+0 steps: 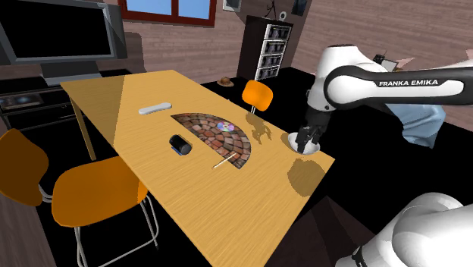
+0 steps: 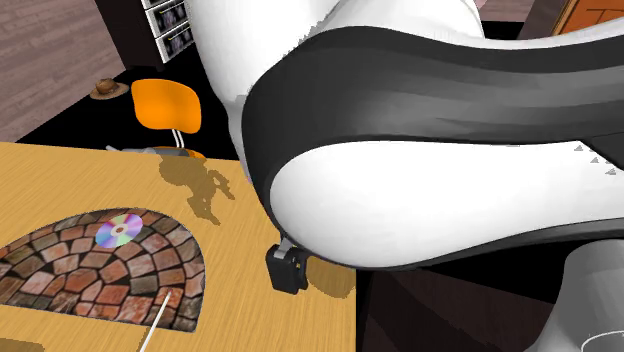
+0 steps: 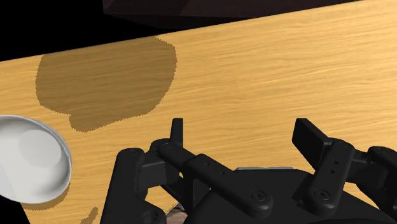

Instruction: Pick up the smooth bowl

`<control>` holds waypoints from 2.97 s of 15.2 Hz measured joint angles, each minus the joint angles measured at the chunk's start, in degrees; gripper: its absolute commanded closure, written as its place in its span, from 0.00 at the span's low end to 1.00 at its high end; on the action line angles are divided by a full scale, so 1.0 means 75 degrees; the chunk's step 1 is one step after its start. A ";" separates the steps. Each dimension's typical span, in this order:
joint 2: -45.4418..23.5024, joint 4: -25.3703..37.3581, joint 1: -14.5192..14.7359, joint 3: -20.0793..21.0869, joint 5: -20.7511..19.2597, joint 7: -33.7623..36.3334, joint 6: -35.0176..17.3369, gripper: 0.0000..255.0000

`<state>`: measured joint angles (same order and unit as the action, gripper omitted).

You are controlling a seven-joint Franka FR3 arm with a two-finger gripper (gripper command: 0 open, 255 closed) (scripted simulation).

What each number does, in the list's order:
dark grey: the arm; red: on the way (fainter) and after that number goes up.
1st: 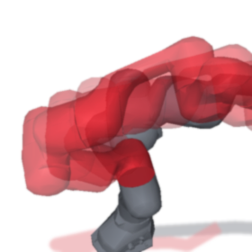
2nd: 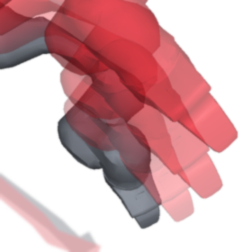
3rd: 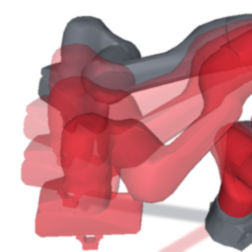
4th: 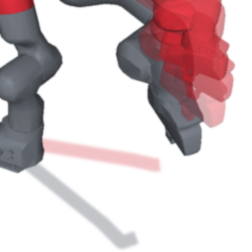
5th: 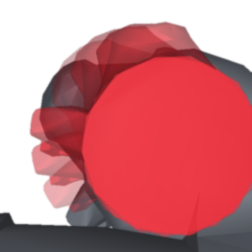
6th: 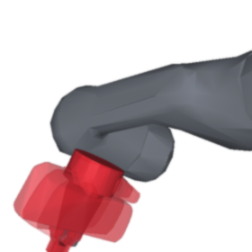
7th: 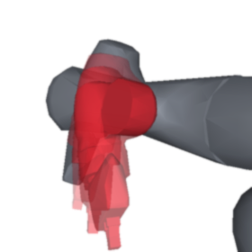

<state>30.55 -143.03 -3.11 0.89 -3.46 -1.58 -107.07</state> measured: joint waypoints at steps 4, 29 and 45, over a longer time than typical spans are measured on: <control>-0.0842 -0.0050 -0.0309 -0.0051 -0.0602 0.0083 -0.0938 0.00; -0.7033 0.3215 -0.1633 -0.1208 -0.5092 0.2255 -0.4249 0.00; -0.8051 0.3731 -0.1607 -0.1422 -0.5510 0.2770 -0.4729 1.00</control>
<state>-29.84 -115.04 -15.16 -9.78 -44.79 19.19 -142.54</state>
